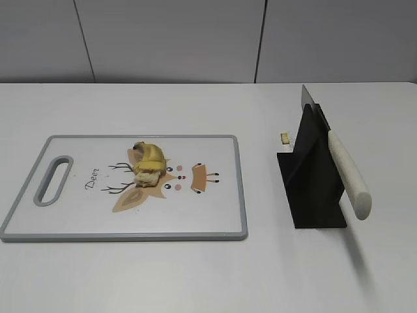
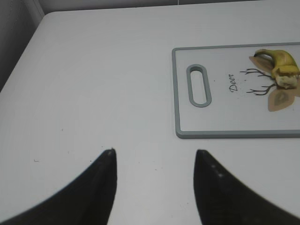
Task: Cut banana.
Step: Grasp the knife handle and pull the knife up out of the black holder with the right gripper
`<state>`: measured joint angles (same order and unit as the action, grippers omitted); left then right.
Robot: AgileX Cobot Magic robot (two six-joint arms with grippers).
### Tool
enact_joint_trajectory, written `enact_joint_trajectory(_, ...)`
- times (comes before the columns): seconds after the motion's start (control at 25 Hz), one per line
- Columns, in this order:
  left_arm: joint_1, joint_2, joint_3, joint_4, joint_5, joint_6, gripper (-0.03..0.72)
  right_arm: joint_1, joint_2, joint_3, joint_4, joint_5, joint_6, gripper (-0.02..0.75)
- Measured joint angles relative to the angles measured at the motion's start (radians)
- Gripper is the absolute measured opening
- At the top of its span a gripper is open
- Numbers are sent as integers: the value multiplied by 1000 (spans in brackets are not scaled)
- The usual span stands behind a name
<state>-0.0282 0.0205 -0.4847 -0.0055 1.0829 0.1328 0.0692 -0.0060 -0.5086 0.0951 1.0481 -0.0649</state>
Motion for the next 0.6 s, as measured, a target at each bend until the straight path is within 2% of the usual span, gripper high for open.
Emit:
enact_joint_trajectory(0.44, 0, 0, 0, -1, 0, 0, 499, 0, 3, 0, 2, -1, 0, 572)
enact_joint_trajectory(0.6, 0, 0, 0, -1, 0, 0, 499, 0, 76, -13, 27, -2, 0, 572)
